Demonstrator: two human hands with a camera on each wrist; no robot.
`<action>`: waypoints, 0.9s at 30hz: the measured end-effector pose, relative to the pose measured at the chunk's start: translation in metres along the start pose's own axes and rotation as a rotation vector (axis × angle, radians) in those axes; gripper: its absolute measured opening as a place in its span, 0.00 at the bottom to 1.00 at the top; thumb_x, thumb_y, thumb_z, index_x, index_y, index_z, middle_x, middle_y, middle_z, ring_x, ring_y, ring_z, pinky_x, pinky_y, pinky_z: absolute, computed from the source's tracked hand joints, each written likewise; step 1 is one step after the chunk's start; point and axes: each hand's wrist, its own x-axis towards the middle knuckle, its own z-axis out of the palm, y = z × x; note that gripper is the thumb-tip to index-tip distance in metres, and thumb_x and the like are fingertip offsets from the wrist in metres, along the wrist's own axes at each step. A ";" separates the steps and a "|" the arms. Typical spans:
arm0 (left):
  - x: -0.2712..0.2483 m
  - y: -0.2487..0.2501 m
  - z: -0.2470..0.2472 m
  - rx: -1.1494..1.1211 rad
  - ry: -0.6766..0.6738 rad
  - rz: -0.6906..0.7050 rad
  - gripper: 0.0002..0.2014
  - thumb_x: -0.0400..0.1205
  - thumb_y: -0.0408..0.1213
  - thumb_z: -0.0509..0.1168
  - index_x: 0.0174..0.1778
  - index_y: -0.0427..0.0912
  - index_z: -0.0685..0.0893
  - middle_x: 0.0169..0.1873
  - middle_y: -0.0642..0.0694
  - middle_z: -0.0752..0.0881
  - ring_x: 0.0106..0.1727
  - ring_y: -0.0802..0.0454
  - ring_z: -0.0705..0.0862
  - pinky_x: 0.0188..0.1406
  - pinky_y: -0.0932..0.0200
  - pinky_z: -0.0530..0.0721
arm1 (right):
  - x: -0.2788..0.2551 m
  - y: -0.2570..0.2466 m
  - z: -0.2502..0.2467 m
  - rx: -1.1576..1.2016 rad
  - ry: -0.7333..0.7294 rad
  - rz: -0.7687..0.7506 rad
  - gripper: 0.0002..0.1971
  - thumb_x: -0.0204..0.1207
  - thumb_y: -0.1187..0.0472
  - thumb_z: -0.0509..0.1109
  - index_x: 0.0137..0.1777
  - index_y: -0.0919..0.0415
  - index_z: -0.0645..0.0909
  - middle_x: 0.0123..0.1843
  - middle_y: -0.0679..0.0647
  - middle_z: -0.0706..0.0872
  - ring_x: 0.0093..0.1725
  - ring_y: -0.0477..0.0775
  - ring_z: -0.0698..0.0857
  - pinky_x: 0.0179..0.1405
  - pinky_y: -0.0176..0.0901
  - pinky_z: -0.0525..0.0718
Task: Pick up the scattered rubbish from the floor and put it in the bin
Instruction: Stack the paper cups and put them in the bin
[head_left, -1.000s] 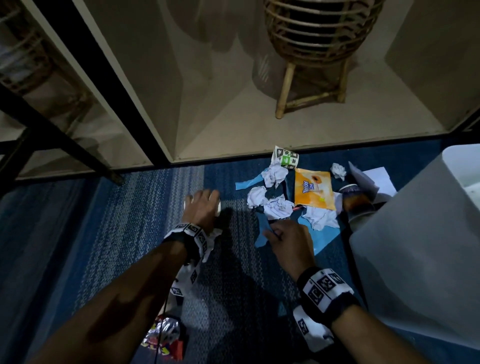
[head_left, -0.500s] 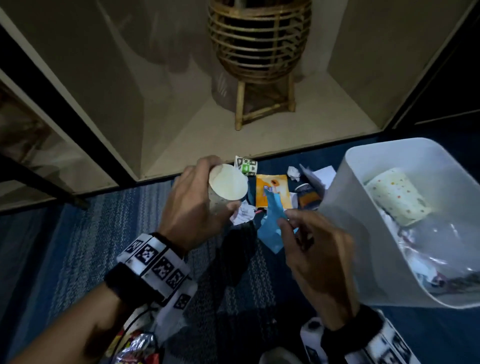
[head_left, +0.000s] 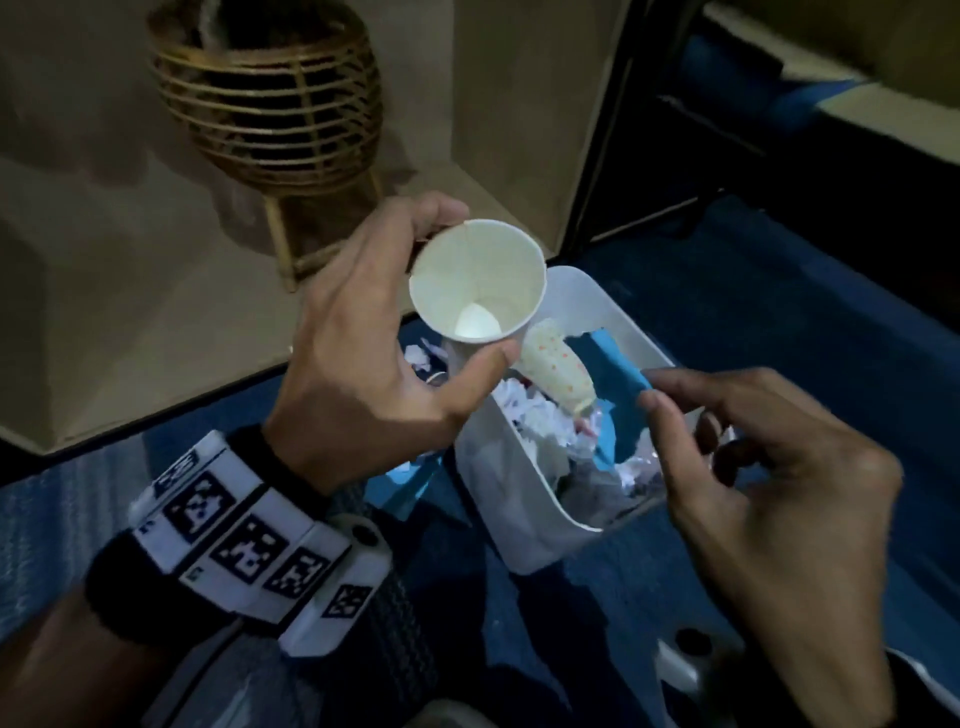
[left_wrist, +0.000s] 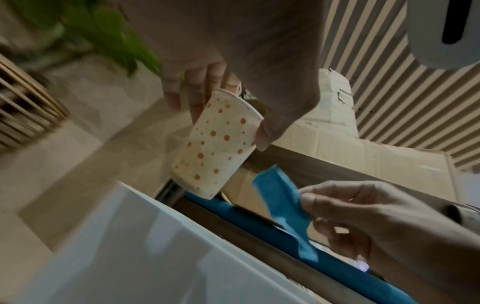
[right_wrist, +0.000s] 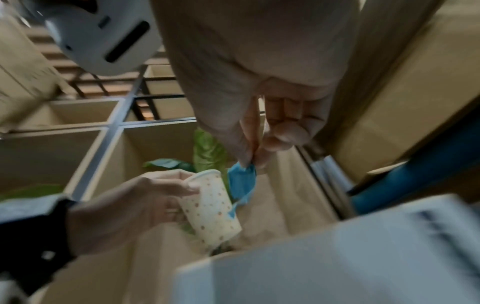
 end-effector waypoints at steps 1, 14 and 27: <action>0.003 0.002 0.008 -0.010 -0.029 0.012 0.31 0.71 0.44 0.78 0.66 0.37 0.76 0.58 0.46 0.83 0.60 0.52 0.82 0.62 0.55 0.81 | 0.000 0.009 -0.003 -0.014 -0.005 0.018 0.06 0.78 0.60 0.76 0.52 0.53 0.92 0.41 0.44 0.88 0.37 0.49 0.84 0.35 0.41 0.80; -0.002 -0.016 0.039 0.110 -0.275 -0.050 0.32 0.72 0.53 0.74 0.72 0.50 0.76 0.62 0.57 0.84 0.65 0.62 0.80 0.66 0.66 0.74 | -0.008 0.030 0.005 -0.022 -0.076 0.044 0.03 0.77 0.61 0.78 0.46 0.53 0.92 0.40 0.41 0.87 0.38 0.44 0.82 0.39 0.27 0.74; -0.079 -0.084 -0.055 0.266 -0.071 -0.135 0.04 0.77 0.33 0.74 0.38 0.44 0.87 0.35 0.54 0.88 0.38 0.60 0.84 0.43 0.67 0.78 | -0.035 -0.037 0.125 0.313 -0.386 -0.368 0.03 0.78 0.65 0.78 0.50 0.61 0.92 0.46 0.53 0.90 0.48 0.51 0.88 0.54 0.37 0.82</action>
